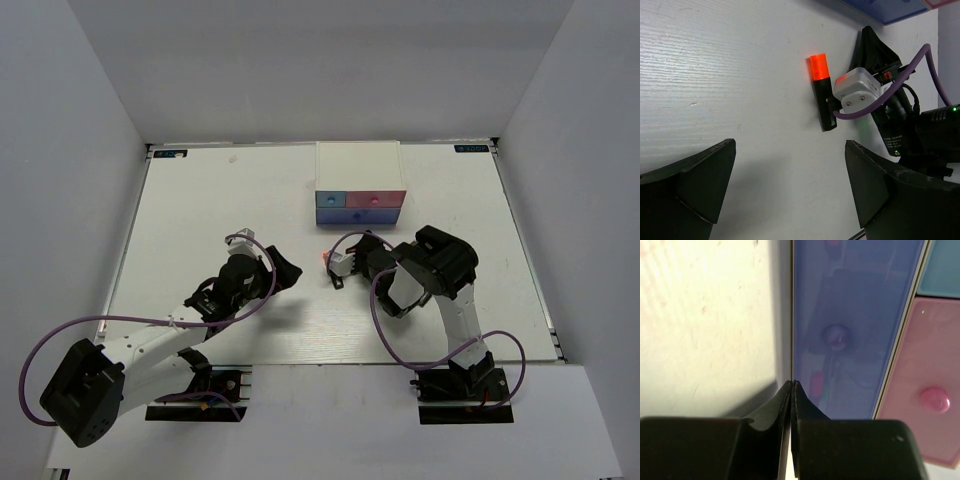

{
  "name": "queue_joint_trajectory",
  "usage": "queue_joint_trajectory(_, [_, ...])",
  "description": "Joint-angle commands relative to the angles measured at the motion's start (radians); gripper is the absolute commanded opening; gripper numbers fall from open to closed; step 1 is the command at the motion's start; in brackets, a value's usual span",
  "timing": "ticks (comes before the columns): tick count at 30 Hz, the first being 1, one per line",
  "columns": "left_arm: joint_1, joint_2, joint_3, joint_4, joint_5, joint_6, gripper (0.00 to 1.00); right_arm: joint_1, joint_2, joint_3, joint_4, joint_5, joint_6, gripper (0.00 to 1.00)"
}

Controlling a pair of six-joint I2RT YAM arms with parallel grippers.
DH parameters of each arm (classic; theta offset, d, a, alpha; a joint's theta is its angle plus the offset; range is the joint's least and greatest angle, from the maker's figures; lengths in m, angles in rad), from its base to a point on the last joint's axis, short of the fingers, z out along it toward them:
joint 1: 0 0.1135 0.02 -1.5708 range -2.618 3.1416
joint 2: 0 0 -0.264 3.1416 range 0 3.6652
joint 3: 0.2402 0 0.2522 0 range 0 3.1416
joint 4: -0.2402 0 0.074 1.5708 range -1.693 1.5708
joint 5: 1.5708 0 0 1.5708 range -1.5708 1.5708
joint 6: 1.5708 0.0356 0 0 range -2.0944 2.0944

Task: Sort the stationery into containers
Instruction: Open the drawer

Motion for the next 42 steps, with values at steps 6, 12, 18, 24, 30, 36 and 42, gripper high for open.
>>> queue_joint_trajectory(6, [0.005,-0.022,0.002,0.011,-0.014,0.004,1.00,0.002,-0.008,-0.036,0.479,-0.005,0.027,0.26])
queue_joint_trajectory(12, [0.005,-0.022,0.002,0.011,-0.014,0.004,1.00,0.005,0.031,0.036,0.479,-0.031,0.020,0.36])
queue_joint_trajectory(18, [0.005,-0.031,0.002,0.011,-0.014,0.004,1.00,0.002,0.052,0.086,0.479,-0.060,0.007,0.37])
queue_joint_trajectory(24, [0.005,-0.031,-0.007,0.011,-0.014,0.004,1.00,0.003,0.062,0.109,0.479,-0.062,0.003,0.38])
queue_joint_trajectory(30, [0.005,-0.031,-0.007,0.011,-0.014,0.004,1.00,0.006,0.052,0.112,0.481,-0.071,0.001,0.40])
queue_joint_trajectory(36, [0.005,-0.031,-0.007,0.020,-0.014,0.004,1.00,0.005,0.026,0.083,0.480,-0.072,0.010,0.40])
queue_joint_trajectory(42, [0.005,-0.022,-0.007,0.020,-0.014,0.004,1.00,0.009,-0.001,0.070,0.481,-0.065,0.021,0.40])
